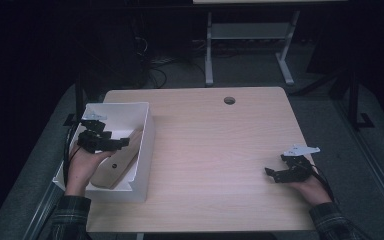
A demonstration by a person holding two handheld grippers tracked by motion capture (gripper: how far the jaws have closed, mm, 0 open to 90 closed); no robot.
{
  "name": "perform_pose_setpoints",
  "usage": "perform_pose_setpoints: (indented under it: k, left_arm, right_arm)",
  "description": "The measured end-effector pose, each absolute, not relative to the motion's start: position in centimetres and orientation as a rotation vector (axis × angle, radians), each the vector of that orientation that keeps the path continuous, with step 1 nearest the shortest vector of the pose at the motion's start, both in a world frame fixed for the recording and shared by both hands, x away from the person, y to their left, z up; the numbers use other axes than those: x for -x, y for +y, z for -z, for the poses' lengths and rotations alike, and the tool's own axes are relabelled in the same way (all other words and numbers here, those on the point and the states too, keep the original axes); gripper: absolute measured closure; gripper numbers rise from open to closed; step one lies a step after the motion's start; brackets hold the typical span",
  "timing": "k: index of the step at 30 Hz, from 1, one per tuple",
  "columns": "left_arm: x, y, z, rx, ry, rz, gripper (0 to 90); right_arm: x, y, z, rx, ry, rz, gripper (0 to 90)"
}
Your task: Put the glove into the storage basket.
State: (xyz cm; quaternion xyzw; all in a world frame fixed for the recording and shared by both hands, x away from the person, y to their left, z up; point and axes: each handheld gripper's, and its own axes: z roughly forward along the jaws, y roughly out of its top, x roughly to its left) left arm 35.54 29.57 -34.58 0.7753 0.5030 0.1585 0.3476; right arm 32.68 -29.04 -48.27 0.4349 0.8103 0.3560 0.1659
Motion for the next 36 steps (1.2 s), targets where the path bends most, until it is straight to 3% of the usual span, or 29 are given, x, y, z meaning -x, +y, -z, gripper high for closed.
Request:
perform_pose_setpoints:
  k: [16,28,36]
  left_arm:
    - [-34.9,21.3,31.2,-1.988,1.103,-0.353,21.2]
    - [-34.4,14.3,32.3,-2.032,0.979,-0.284,21.2]
    - [-33.6,10.4,35.0,-2.091,0.909,-0.287,21.2]
  right_arm:
    - [-32.7,-29.0,48.3,-1.239,2.308,-1.013,13.1]
    - [-32.7,-29.0,48.3,-1.239,2.308,-1.014,13.1]
    - [-32.7,-29.1,48.3,-1.232,2.310,-1.014,13.1]
